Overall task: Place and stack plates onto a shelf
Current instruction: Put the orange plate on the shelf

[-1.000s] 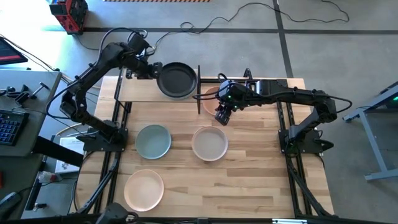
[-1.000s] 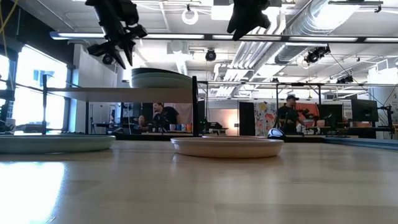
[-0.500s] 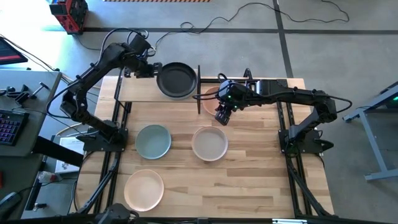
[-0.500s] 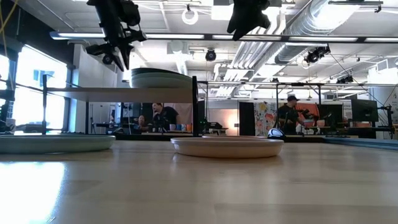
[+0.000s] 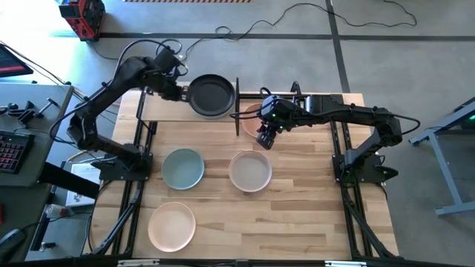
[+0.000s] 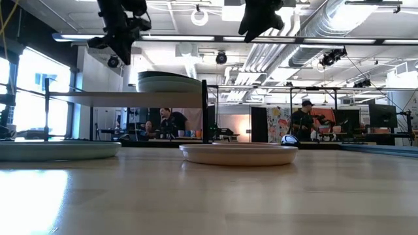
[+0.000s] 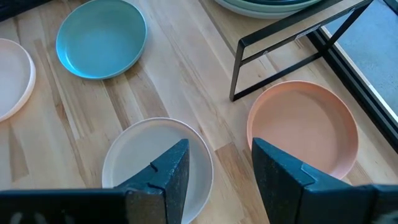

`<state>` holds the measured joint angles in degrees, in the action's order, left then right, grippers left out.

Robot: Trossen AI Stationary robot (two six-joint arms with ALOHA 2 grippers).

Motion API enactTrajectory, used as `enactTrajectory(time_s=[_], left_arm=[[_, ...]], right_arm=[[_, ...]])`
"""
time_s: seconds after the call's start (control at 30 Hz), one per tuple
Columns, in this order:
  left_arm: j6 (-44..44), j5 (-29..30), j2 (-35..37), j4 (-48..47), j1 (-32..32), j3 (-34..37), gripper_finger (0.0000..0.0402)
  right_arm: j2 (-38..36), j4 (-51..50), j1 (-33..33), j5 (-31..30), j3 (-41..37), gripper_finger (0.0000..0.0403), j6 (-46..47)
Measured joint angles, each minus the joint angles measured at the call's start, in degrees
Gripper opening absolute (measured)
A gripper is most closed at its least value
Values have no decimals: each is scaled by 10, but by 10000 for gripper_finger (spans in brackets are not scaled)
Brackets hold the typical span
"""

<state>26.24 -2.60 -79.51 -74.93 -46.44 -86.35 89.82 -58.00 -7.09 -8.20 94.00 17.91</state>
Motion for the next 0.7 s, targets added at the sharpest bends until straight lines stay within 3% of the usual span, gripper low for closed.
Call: enactTrajectory(time_s=[0.43, 0.7], left_arm=[[35, -19, 61, -83, 189, 0, 1], [66, -16, 63, -90, 316, 0, 3]], right_arm=[[0, -3, -1, 1, 0, 154, -1], [19, -45, -31, 48, 0, 154, -86]])
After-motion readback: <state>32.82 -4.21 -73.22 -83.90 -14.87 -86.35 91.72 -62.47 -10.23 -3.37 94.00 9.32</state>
